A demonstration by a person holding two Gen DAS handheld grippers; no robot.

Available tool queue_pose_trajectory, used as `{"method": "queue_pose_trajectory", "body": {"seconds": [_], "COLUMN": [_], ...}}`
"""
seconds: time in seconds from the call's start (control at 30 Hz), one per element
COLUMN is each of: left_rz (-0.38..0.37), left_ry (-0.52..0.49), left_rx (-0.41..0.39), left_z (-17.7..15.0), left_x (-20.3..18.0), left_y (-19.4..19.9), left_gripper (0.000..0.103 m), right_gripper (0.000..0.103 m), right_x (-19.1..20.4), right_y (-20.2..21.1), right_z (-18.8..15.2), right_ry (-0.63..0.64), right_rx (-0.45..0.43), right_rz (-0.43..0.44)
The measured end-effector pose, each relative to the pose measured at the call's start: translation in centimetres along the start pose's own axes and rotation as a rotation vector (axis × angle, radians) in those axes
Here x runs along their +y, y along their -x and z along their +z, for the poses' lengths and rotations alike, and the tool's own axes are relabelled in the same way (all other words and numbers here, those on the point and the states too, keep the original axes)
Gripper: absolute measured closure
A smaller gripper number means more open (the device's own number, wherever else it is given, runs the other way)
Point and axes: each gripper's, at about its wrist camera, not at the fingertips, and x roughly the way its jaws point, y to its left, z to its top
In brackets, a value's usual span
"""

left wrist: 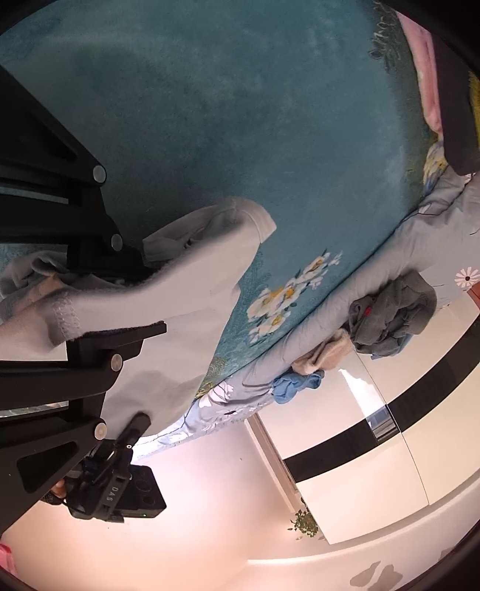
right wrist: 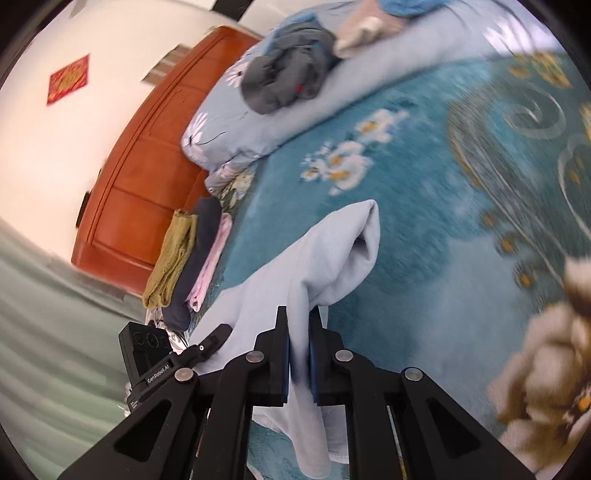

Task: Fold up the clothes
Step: 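Lift the folded sweatshirt with both grippers and carry it to the clothes stack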

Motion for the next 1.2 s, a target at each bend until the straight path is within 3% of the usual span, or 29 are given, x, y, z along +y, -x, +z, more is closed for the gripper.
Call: {"method": "queue_pose_trajectory", "body": {"seconds": [0.23, 0.47, 0.77, 1.0, 1.2], "left_rz": [-0.006, 0.106, 0.284, 0.363, 0.415], "left_ry": [-0.024, -0.094, -0.121, -0.079, -0.062], "left_rx": [-0.18, -0.339, -0.499, -0.563, -0.574], "left_z": [4.4, 11.9, 21.4, 26.5, 28.0], "left_x": [0.6, 1.3, 6.2, 12.8, 17.9], "left_y": [9.4, 19.1, 28.8, 30.5, 28.9], "left_gripper": [0.082, 0.082, 0.082, 0.082, 0.082], "right_gripper": [0.095, 0.095, 0.095, 0.095, 0.095], "right_x": [10.8, 23.5, 37.5, 42.0, 40.5], "right_y": [-3.7, -10.6, -22.4, -32.6, -40.2], "right_z": [4.1, 8.1, 11.6, 13.6, 14.4], "right_ry": [0.202, 0.417, 0.67, 0.731, 0.685], "right_rx": [0.059, 0.111, 0.168, 0.195, 0.237], "right_rz": [0.049, 0.098, 0.101, 0.09, 0.092]}}
